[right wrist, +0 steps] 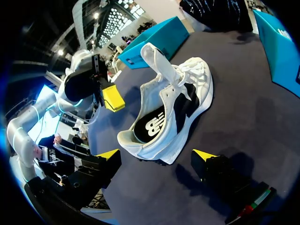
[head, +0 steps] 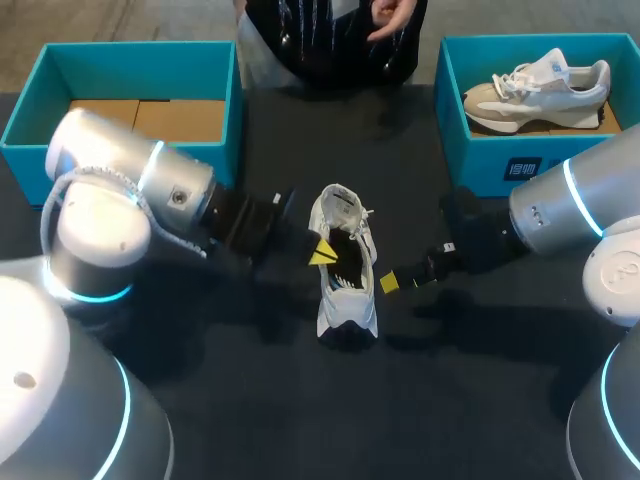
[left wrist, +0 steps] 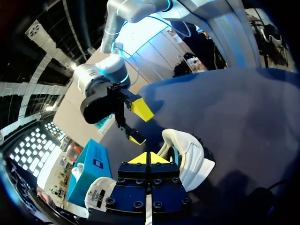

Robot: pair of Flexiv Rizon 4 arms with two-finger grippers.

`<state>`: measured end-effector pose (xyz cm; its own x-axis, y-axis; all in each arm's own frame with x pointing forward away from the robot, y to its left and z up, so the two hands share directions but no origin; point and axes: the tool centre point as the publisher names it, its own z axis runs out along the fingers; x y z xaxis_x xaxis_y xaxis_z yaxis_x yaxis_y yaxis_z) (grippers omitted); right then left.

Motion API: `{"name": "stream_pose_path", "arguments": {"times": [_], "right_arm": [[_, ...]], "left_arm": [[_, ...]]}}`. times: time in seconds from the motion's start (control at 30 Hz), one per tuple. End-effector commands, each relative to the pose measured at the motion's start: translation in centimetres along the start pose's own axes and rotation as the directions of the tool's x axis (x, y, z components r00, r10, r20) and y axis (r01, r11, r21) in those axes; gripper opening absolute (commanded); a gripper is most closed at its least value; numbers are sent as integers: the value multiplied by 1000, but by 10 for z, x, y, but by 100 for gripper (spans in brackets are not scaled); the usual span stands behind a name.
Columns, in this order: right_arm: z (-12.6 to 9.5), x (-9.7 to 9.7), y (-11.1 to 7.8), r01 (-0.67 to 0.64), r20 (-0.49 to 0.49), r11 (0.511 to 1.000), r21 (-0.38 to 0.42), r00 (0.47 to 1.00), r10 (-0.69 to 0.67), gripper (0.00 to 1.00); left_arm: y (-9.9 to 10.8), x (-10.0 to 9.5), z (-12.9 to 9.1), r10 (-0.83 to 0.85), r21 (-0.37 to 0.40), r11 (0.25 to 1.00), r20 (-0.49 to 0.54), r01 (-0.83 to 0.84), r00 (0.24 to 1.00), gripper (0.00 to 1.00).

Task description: Take the shoe out of the shoebox, open the shoe tongue, remove and reinsert the insole, then place the shoe into the shoebox

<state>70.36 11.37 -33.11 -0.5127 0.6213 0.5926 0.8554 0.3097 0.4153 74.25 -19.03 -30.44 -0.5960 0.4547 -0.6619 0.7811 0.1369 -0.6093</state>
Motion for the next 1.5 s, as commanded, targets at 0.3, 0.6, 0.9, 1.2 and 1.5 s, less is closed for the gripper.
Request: {"name": "stream_pose_path", "arguments": {"times": [0.3, 0.6, 0.9, 1.2, 1.5], "right_arm": [[1, 1, 0, -2, 4, 1000, 2, 1000, 2, 100], [1, 1, 0, -2, 4, 1000, 2, 1000, 2, 100], [1, 1, 0, -2, 4, 1000, 2, 1000, 2, 100], [1, 1, 0, -2, 4, 1000, 2, 1000, 2, 100], [-5, 0, 0, -3, 14, 1000, 6, 1000, 3, 100]], "left_arm": [[-13, -7, -10, 99, 38, 995, -278, -92, 955, 0], [-19, -3, -14, 127, 36, 992, -342, -122, 931, 0], [-22, -2, -16, 125, 32, 992, -335, -121, 934, 0], [-22, -2, -16, 125, 32, 992, -335, -121, 934, 0], [-16, -9, -19, 161, 39, 986, -431, -160, 888, 0]]}}
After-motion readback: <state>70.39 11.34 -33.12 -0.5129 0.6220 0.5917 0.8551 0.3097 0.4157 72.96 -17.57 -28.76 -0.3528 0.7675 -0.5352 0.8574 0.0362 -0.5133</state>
